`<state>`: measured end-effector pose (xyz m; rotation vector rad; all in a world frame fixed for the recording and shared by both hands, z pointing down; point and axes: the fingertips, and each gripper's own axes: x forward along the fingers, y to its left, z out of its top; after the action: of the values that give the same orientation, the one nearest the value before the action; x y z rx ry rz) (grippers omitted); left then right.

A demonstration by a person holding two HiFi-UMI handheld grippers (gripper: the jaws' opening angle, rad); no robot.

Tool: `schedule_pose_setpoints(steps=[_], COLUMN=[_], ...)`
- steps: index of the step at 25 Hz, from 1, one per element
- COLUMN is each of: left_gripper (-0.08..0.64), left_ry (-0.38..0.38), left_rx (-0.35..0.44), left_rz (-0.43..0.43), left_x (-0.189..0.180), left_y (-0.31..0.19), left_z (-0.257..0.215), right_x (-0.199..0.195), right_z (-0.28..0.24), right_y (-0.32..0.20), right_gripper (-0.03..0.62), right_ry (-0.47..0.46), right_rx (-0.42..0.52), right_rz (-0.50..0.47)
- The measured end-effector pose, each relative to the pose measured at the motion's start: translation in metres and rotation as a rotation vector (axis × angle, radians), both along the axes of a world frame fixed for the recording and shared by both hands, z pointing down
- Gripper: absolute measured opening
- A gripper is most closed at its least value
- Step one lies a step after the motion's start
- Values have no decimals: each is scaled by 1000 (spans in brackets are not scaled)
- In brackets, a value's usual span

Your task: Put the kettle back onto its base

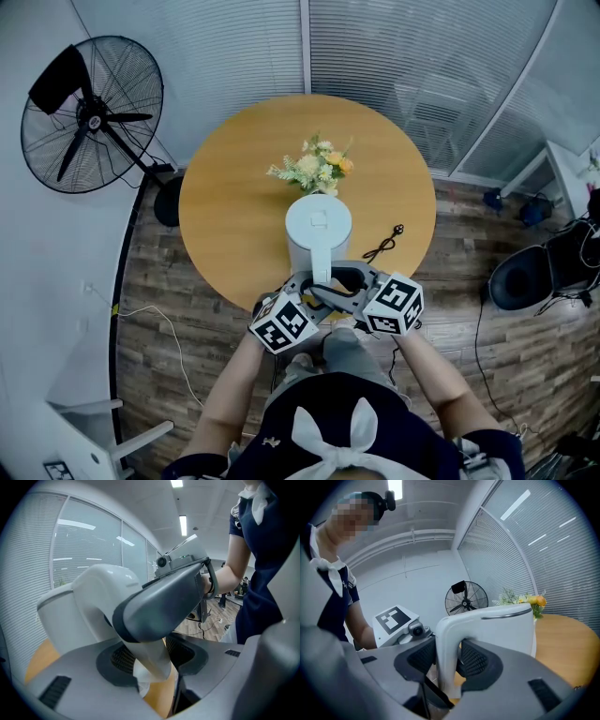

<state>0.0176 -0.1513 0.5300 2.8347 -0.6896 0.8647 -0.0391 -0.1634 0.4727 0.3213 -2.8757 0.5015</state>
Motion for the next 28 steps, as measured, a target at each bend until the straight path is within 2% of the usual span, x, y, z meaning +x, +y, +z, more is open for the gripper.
schedule_pose_setpoints(steps=[28], left_gripper=[204], left_ry=[-9], left_rx=[-44], left_rz=[7], left_x=[-2], left_y=[-12], left_z=[27], right_x=[-2], right_z=[27], right_y=[-15], right_gripper=[175], right_ry=[52], right_rx=[-35], right_rz=[15])
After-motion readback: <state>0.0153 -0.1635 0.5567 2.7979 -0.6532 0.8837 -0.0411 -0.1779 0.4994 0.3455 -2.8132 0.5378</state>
